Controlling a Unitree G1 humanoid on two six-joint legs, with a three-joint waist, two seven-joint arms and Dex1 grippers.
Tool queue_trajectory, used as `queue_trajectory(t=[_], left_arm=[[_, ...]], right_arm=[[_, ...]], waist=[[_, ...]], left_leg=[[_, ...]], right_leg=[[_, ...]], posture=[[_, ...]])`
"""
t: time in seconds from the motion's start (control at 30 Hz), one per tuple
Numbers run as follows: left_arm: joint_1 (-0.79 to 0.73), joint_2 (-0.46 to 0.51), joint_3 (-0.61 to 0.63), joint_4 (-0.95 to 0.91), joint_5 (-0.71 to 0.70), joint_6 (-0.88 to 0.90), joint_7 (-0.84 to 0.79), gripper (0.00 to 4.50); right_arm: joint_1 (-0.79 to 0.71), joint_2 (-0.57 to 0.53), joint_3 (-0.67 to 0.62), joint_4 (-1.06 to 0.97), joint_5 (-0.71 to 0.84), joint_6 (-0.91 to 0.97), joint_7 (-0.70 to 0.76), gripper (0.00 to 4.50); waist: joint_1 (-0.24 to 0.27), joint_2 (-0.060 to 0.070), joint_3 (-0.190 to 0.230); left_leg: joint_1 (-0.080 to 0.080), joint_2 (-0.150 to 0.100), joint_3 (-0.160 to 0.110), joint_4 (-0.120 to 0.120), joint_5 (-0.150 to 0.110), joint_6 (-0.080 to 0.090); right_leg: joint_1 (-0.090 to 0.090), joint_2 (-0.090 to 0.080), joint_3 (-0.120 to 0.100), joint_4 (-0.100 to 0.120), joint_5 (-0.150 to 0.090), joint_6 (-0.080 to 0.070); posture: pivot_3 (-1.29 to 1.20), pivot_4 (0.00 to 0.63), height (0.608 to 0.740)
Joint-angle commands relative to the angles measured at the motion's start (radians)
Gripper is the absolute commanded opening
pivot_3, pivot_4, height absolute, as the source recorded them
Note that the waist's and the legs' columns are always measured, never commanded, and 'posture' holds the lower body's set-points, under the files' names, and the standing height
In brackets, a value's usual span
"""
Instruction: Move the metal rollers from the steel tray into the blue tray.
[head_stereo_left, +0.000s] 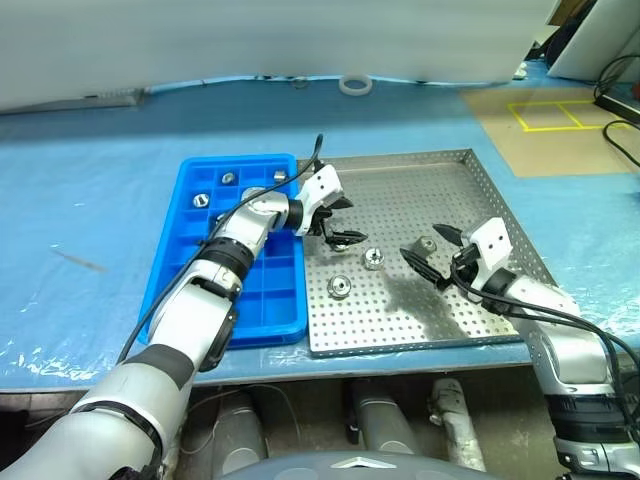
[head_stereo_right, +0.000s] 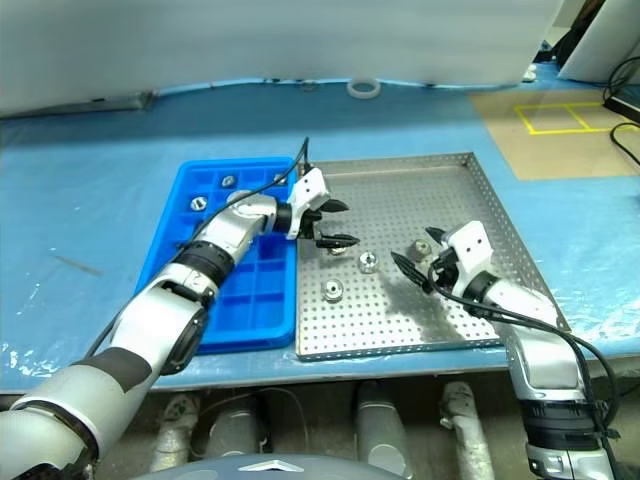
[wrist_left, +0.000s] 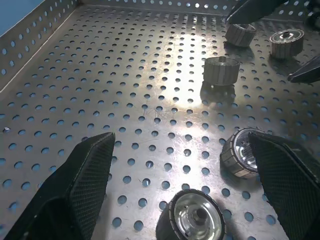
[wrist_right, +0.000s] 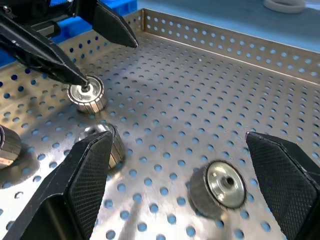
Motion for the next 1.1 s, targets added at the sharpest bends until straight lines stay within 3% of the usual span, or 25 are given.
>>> queue_trajectory(t=[0.03,0.27,0.3,0.37,0.5,0.67,1.1], left_arm=[[-0.046,-0.002,-0.015,0.048,0.055,-0.041,0.021,4.50],[-0.064,0.001,-0.081,0.115,0.179,-0.110,0.039,4.50],[-0.063,0.004,-0.092,0.122,0.197,-0.118,0.037,4.31],[-0.058,0.009,-0.102,0.131,0.218,-0.132,0.028,3.86],[-0.052,0.010,-0.094,0.131,0.229,-0.140,0.012,2.55],[-0.048,-0.004,0.002,0.093,0.138,-0.058,-0.026,0.85],[0.052,0.028,0.236,-0.238,-0.103,0.162,0.054,0.77]], right_arm=[[0.010,-0.006,-0.027,-0.064,0.013,0.000,-0.017,4.48],[0.024,-0.005,-0.022,-0.082,0.011,0.005,-0.040,4.48],[0.024,-0.006,-0.022,-0.082,0.011,0.006,-0.041,4.50],[0.024,-0.007,-0.021,-0.083,0.010,0.008,-0.041,4.50],[0.018,-0.011,-0.015,-0.078,0.009,0.009,-0.038,4.50],[-0.030,-0.011,0.014,-0.040,0.005,0.007,-0.014,4.50],[-0.234,0.008,0.118,0.152,-0.016,-0.047,0.096,4.50]], waist=[[-0.011,0.000,0.000],[-0.032,0.000,0.000],[-0.033,0.001,0.000],[-0.038,0.001,0.000],[-0.041,0.001,0.000],[-0.042,0.001,0.000],[-0.004,0.001,0.000]], left_leg=[[0.000,0.000,0.000,0.000,0.000,0.000],[-0.008,0.000,0.000,0.003,-0.004,0.006],[-0.009,-0.001,0.000,0.004,-0.004,0.008],[-0.010,-0.001,0.000,0.005,-0.006,0.010],[-0.006,-0.002,0.000,0.007,-0.007,0.011],[-0.004,-0.003,0.000,0.008,-0.007,0.011],[-0.006,-0.002,-0.001,0.007,-0.007,0.012]], right_leg=[[0.000,0.000,0.000,-0.001,0.000,0.001],[0.000,-0.001,-0.001,-0.012,0.005,0.003],[0.000,-0.001,-0.001,-0.012,0.005,0.003],[0.001,-0.002,-0.001,-0.013,0.005,0.003],[0.006,-0.004,-0.002,-0.013,0.005,0.003],[0.009,-0.004,-0.002,-0.013,0.005,0.004],[0.008,-0.004,-0.002,-0.013,0.006,0.002]], posture=[[-0.58,0.150,0.740],[-0.59,0.150,0.740],[-0.59,0.150,0.740],[-0.58,0.150,0.740],[-0.57,0.150,0.740],[-0.50,0.150,0.740],[-0.31,0.150,0.740]])
